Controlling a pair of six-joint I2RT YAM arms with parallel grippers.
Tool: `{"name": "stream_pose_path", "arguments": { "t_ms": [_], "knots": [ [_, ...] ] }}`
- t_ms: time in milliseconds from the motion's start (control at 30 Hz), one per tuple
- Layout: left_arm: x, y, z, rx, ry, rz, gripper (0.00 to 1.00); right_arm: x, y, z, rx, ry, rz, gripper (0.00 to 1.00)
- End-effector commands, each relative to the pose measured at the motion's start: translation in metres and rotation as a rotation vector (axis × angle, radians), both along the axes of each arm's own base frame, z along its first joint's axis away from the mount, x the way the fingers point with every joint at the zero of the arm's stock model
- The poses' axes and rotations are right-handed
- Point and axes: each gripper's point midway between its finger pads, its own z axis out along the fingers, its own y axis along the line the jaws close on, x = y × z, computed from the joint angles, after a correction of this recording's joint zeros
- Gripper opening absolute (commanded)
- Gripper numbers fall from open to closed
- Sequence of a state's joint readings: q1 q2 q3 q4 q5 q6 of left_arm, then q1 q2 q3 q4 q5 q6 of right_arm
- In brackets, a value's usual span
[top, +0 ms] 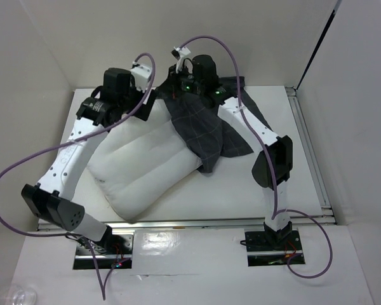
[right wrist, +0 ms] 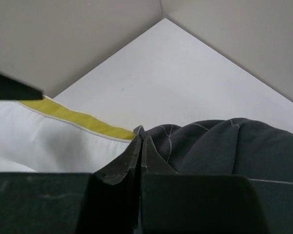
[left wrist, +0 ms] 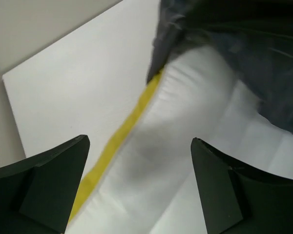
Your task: Put the pillow into the pillowcase
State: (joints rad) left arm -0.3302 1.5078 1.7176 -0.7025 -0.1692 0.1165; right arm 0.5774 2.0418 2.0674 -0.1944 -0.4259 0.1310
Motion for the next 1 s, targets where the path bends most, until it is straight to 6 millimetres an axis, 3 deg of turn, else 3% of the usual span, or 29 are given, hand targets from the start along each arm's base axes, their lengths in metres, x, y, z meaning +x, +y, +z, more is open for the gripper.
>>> {"name": "stream_pose_path", "arguments": {
  "t_ms": [0,67,133,200,300,367,400,433,467,500,533,567,600,633,733,800,833,867,967],
  "knots": [
    [-0.016,-0.025,0.042,-0.032,-0.147,-0.133,0.99,0.018,-0.025,0.045,0.035,-0.161,-0.079,0.00],
    [-0.023,-0.034,0.043,-0.021,-0.148,-0.201,0.99,0.028,-0.037,0.048,0.035,-0.181,-0.103,0.00],
    [-0.028,-0.033,0.043,-0.020,-0.127,-0.210,0.99,0.037,-0.042,0.042,0.019,-0.183,-0.123,0.00],
    [-0.025,-0.029,0.045,-0.005,-0.125,-0.184,0.99,0.042,-0.049,0.049,0.023,-0.209,-0.144,0.00],
    [-0.016,-0.005,0.047,0.037,-0.137,-0.080,0.99,0.052,-0.061,0.051,0.016,-0.229,-0.174,0.00],
    [-0.009,0.006,0.034,0.047,-0.062,-0.066,0.99,0.053,-0.068,0.060,0.018,-0.256,-0.185,0.00],
    [-0.003,0.020,0.048,0.026,-0.074,-0.027,0.99,0.048,-0.071,0.068,0.025,-0.267,-0.185,0.00],
    [0.008,0.019,0.036,0.004,-0.022,-0.040,0.99,0.046,-0.072,0.070,0.029,-0.274,-0.186,0.00],
    [0.006,0.023,0.025,-0.015,0.049,-0.042,0.99,0.044,-0.073,0.071,0.029,-0.274,-0.186,0.00],
    [0.012,0.035,0.042,-0.045,0.030,-0.030,0.99,0.039,-0.073,0.076,0.037,-0.285,-0.173,0.00],
    [0.014,0.030,0.040,-0.103,0.064,-0.063,0.99,0.035,-0.072,0.080,0.046,-0.297,-0.157,0.00],
    [0.027,0.029,0.020,-0.135,0.133,-0.096,0.99,0.031,-0.072,0.085,0.052,-0.305,-0.148,0.00],
    [0.022,0.031,0.009,-0.168,0.214,-0.113,0.99,0.031,-0.072,0.081,0.047,-0.297,-0.147,0.00],
    [0.028,0.034,0.029,-0.206,0.176,-0.132,0.99,0.028,-0.073,0.087,0.055,-0.310,-0.148,0.00],
    [0.035,0.031,0.015,-0.257,0.269,-0.226,0.99,0.020,-0.074,0.094,0.059,-0.331,-0.129,0.00],
    [0.030,0.023,0.005,-0.277,0.306,-0.310,0.99,0.016,-0.077,0.101,0.062,-0.357,-0.129,0.00],
    [0.025,0.024,-0.013,-0.299,0.371,-0.316,0.99,0.012,-0.077,0.105,0.068,-0.365,-0.121,0.00],
    [0.021,0.020,-0.006,-0.314,0.342,-0.341,0.99,0.010,-0.079,0.106,0.062,-0.375,-0.120,0.00],
    [0.012,0.020,-0.027,-0.315,0.393,-0.389,0.99,0.006,-0.079,0.111,0.061,-0.392,-0.111,0.00]
  ]
}}
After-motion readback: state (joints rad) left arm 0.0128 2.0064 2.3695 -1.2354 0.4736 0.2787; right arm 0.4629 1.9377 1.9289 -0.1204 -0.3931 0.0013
